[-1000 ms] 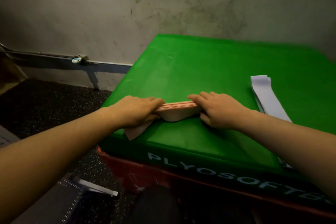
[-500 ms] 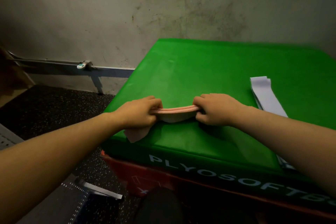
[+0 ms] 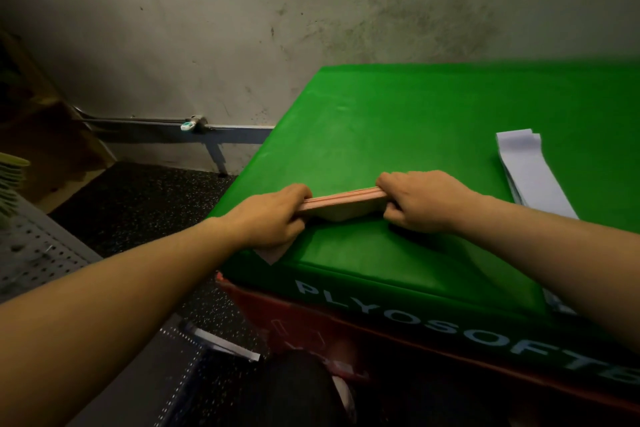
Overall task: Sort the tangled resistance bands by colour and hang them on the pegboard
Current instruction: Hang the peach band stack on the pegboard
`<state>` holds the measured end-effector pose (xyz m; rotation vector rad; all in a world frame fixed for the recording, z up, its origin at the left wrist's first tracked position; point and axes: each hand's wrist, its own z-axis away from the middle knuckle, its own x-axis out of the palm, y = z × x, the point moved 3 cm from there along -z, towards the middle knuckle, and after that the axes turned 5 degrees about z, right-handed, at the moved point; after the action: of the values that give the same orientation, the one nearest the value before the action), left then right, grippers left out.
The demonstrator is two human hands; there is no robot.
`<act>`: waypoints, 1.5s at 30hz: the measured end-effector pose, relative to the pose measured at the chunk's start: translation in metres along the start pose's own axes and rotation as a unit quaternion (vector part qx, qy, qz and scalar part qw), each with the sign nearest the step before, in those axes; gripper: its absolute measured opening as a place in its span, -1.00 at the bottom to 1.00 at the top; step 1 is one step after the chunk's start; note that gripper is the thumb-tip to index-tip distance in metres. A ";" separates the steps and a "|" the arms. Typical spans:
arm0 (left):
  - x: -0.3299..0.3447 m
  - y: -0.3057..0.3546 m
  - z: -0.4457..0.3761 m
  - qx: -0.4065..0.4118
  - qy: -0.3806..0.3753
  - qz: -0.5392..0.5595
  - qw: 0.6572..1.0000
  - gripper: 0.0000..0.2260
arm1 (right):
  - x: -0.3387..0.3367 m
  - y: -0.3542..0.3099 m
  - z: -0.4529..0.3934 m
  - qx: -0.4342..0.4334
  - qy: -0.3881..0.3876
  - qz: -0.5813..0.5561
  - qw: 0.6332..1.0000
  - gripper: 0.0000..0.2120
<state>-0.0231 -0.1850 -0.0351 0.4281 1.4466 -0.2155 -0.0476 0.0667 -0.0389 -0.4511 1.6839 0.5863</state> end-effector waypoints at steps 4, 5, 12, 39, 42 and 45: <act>-0.006 -0.002 0.001 -0.029 0.000 0.095 0.995 -0.83 | -0.002 0.004 -0.003 0.001 -0.039 0.001 0.999 -0.77; -0.008 0.000 0.002 -0.036 0.007 0.102 0.994 -0.85 | -0.004 0.005 -0.003 0.006 -0.048 -0.009 0.999 -0.76; -0.017 0.018 0.040 -0.048 0.096 0.130 0.986 -0.85 | -0.027 -0.005 -0.005 -0.014 -0.049 -0.027 0.998 -0.77; -0.008 -0.150 0.317 -0.301 0.457 0.104 0.830 -0.62 | -0.038 -0.329 -0.175 -0.107 0.137 -0.351 0.920 -0.75; -0.006 -0.174 0.316 -0.318 0.462 0.069 0.825 -0.61 | -0.034 -0.347 -0.206 -0.117 0.136 -0.365 0.914 -0.76; 0.001 -0.195 0.316 -0.347 0.461 0.068 0.814 -0.62 | -0.026 -0.364 -0.228 -0.129 0.116 -0.368 0.913 -0.76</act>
<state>0.1874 -0.4901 -0.0452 -0.0090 2.2887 0.7373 -0.0064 -0.3612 -0.0306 -1.3186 1.5011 0.1905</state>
